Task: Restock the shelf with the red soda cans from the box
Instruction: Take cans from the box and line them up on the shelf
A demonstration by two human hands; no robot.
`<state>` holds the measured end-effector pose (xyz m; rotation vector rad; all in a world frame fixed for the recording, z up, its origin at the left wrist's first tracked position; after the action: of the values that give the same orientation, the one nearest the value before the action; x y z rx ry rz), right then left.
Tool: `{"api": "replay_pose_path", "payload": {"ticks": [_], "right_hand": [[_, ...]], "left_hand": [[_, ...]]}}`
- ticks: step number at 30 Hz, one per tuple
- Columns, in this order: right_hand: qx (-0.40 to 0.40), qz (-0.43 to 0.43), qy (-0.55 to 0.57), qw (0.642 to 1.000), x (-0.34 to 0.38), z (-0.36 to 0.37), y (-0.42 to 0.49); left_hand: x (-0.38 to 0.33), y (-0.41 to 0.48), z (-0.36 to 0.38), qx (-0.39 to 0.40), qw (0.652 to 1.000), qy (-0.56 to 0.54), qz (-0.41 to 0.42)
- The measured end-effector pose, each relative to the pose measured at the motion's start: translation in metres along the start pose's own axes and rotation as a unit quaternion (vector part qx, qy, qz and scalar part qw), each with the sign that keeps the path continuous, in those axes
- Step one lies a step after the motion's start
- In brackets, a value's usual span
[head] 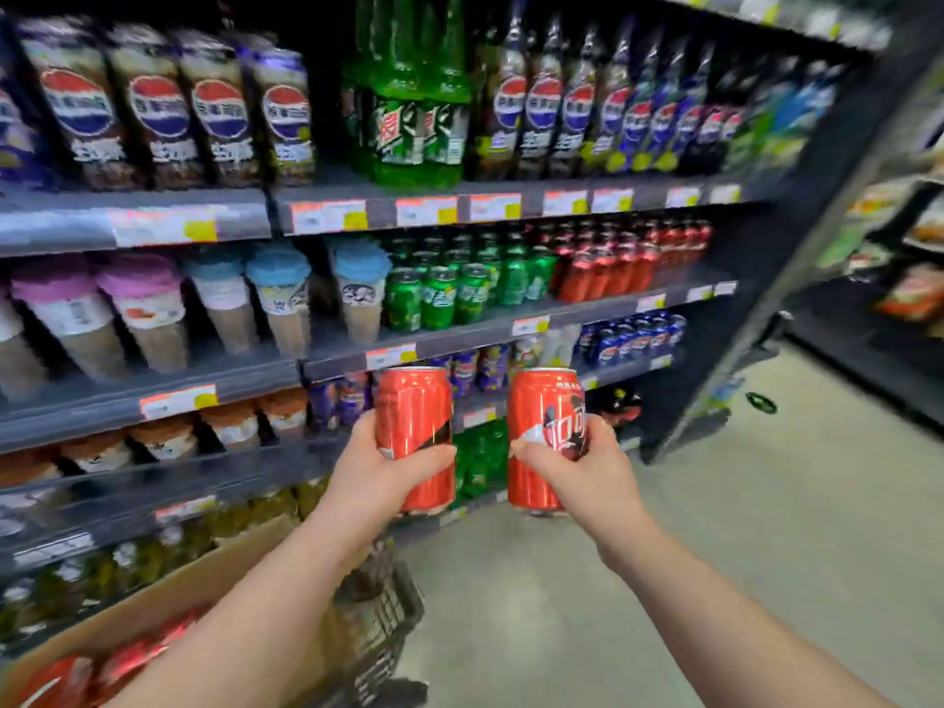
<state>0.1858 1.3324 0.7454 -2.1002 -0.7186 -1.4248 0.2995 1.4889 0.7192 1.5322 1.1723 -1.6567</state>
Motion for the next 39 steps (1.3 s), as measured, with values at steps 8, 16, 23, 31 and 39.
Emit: {"api": "replay_pose_path", "payload": {"ticks": [8,16,23,31,39], "right_hand": [[-0.127,0.005,0.035,0.991,-0.035,-0.213,-0.036],[-0.18,0.012,0.062,0.982,-0.058,-0.32,-0.041],[-0.196,0.021,0.083,0.977,-0.067,-0.365,0.007],[-0.248,0.014,0.071,0.966,-0.065,-0.432,0.127],[-0.262,0.039,0.089,0.96,-0.083,-0.479,0.238]], "left_hand": [[-0.031,-0.065,0.185,0.127,0.991,-0.036,0.025],[-0.063,-0.09,0.292,0.207,0.978,0.001,0.037],[-0.079,-0.051,0.362,0.238,0.97,-0.008,0.051],[-0.105,0.056,0.465,0.28,0.958,-0.016,0.054],[-0.117,0.148,0.556,0.298,0.954,-0.009,0.041]]}}
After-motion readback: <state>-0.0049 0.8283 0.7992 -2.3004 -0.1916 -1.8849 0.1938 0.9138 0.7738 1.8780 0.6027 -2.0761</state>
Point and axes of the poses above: each hand's wrist, its own y-axis towards the middle knuckle, its own z-axis out of the palm, x = y × z, the point moved 3 cm from there along y, towards the middle knuckle
